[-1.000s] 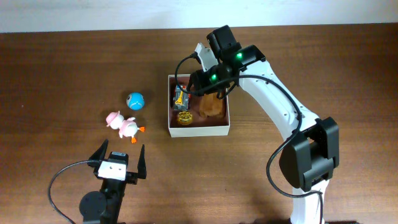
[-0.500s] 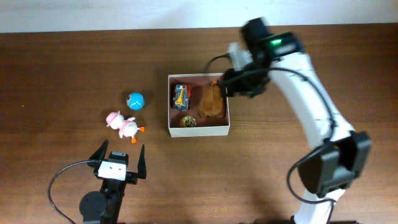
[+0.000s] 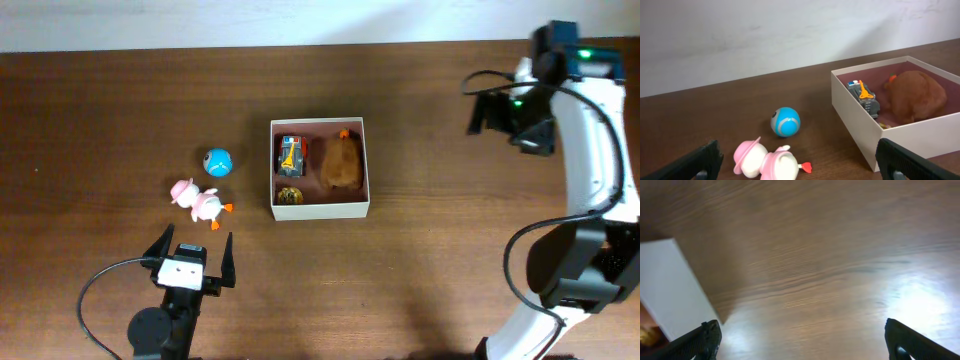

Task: Pack container

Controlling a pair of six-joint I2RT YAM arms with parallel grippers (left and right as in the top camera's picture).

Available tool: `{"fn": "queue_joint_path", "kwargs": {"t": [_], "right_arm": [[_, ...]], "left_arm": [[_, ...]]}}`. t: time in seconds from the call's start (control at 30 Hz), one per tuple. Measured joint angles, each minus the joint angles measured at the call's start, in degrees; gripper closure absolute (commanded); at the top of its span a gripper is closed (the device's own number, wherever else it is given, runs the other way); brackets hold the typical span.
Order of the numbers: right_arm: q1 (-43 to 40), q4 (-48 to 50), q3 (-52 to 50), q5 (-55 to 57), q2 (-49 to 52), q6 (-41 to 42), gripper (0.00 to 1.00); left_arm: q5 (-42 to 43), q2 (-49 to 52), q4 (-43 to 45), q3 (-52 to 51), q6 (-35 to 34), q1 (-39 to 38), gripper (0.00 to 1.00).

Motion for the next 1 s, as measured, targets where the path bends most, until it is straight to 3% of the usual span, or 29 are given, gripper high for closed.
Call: {"fn": "queue_joint_path", "kwargs": {"t": [0.3,0.63,0.8,1.0], "right_arm": [[-3.6,0.0,0.0,0.3,0.0,0.0,0.01],[-3.6,0.0,0.0,0.3,0.0,0.0,0.01],[-3.6,0.0,-0.1,0.4,0.0,0.0,0.01],[-3.6,0.0,-0.2,0.5,0.0,0.0,0.01]], "left_arm": [[-1.5,0.0,0.3,0.0,0.1,0.0,0.0],[4.5,3.5,1.7,2.3,-0.4,0.0,0.0],[3.0,18.7,-7.3,16.4,-0.5,0.0,0.0],[2.5,46.9,-20.8,42.9,-0.4,0.0,0.0]]}}
